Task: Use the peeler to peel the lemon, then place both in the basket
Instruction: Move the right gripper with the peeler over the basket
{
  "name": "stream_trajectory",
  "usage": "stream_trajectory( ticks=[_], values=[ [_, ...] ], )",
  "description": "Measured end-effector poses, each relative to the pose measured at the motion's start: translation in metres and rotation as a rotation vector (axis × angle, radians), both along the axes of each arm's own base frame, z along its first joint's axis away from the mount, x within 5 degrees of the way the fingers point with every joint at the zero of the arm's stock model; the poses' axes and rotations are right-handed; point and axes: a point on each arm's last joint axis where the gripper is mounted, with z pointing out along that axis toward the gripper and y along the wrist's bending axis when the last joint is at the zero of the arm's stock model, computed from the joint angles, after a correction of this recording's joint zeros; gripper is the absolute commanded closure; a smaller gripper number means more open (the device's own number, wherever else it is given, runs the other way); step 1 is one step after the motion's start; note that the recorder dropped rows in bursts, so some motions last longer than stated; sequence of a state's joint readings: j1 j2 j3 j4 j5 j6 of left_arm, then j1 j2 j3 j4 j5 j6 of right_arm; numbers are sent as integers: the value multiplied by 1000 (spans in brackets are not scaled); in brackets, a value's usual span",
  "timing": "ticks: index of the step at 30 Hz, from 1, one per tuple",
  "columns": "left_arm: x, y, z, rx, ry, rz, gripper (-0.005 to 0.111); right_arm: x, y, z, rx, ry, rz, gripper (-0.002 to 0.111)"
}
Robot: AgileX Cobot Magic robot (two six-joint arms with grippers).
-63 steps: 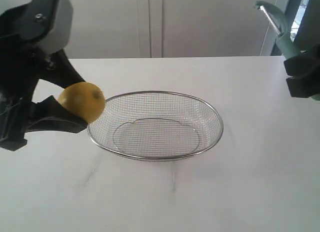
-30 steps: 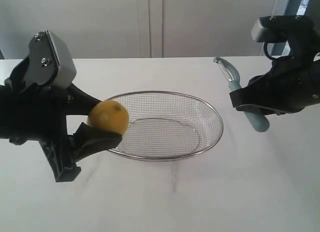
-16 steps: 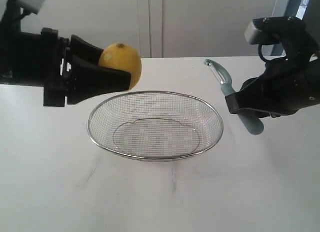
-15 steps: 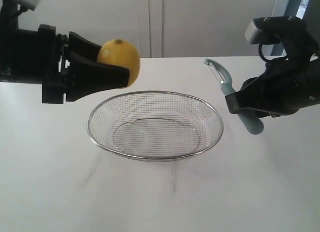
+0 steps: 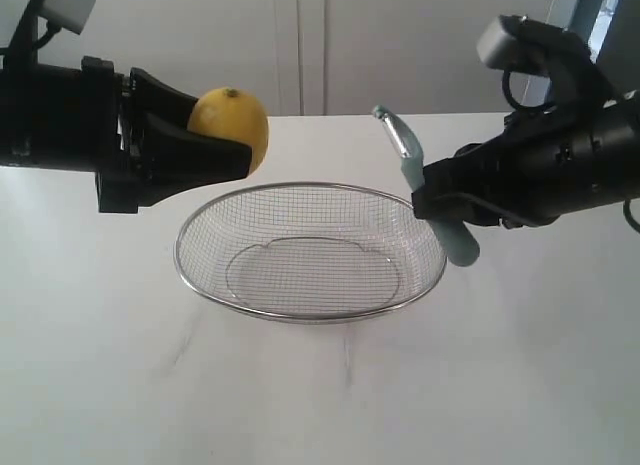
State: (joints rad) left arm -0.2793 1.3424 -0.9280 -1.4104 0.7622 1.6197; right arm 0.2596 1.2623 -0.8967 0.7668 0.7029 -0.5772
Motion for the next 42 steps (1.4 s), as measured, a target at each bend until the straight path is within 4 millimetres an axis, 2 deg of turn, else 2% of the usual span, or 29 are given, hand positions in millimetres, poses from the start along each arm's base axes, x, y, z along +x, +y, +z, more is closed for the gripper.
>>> stream_trajectory(
  ticks=[7, 13, 16, 20, 25, 29, 42],
  values=[
    [0, 0, -1, 18, -5, -7, 107, -4, 9, 1, 48, 15, 60, 108],
    [0, 1, -2, 27, -8, -6, 107, -2, 33, -13, 34, 46, 112, 108],
    [0, 1, -2, 27, -8, -6, 107, 3, 45, -17, 26, 66, 123, 108],
    [0, 1, -3, 33, -10, -9, 107, 15, 59, -14, 6, 64, 128, 108],
    [-1, 1, -3, 43, -13, -12, 107, 23, 67, -16, -57, 92, 139, 108],
    [-1, 1, -4, 49, -15, -15, 107, 22, 70, -26, -79, 154, 161, 108],
    [-4, 0, -3, 39, -7, -49, 107, 8, 90, -24, -27, 183, 225, 108]
  ],
)
